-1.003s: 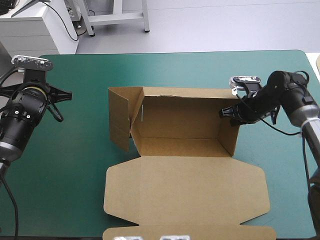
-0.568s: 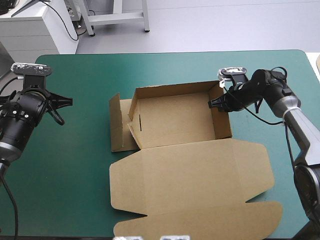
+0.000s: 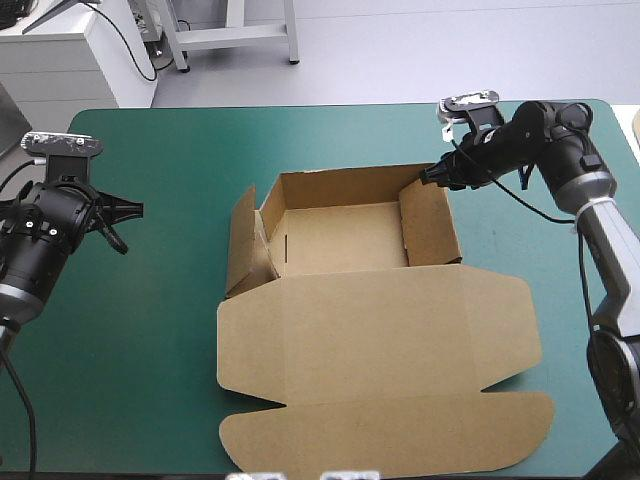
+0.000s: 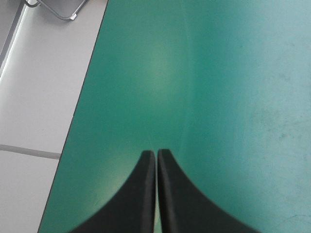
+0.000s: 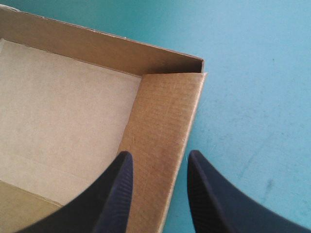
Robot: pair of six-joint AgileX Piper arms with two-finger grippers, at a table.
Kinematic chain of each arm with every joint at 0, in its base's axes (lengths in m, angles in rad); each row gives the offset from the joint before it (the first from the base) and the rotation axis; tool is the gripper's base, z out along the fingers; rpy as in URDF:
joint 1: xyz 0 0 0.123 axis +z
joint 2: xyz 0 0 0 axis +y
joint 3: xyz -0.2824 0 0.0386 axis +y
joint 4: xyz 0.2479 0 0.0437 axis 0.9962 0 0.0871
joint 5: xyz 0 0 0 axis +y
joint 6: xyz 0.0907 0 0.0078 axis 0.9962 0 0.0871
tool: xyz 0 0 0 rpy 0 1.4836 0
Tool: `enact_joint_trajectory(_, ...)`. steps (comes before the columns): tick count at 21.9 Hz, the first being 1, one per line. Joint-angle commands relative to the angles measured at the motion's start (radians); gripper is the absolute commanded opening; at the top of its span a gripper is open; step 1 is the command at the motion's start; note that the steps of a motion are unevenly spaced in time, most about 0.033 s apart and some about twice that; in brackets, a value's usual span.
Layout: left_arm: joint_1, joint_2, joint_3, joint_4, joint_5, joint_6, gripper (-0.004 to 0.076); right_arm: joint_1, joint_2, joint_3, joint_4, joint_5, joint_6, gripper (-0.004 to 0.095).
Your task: Fold the box
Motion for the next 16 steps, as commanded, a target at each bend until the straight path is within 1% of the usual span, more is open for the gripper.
enact_joint_trajectory(1,0.003,-0.030,-0.031,0.031,-0.017,-0.012,-0.0008,-0.004,-0.038,-0.035,-0.027,0.026,-0.003,0.0349)
enact_joint_trajectory(5,0.003,-0.030,-0.031,0.031,-0.016,-0.012,-0.0008,-0.004,0.002,-0.035,-0.024,0.084,0.018,0.0349)
enact_joint_trajectory(11,0.003,-0.030,-0.031,0.033,-0.003,-0.012,-0.0008,-0.004,0.128,-0.035,-0.022,0.096,0.041,0.0347)
enact_joint_trajectory(13,0.003,-0.030,-0.031,0.033,0.003,-0.013,-0.0008,-0.004,0.164,-0.035,0.009,0.110,0.041,0.0345)
enact_joint_trajectory(15,0.003,-0.030,-0.031,0.033,0.003,-0.013,-0.0008,-0.004,0.184,-0.035,0.033,0.120,0.041,0.0318)
enact_joint_trajectory(16,0.003,-0.030,-0.031,0.033,0.001,-0.013,-0.0008,-0.004,0.193,-0.035,0.041,0.127,0.041,0.0268)
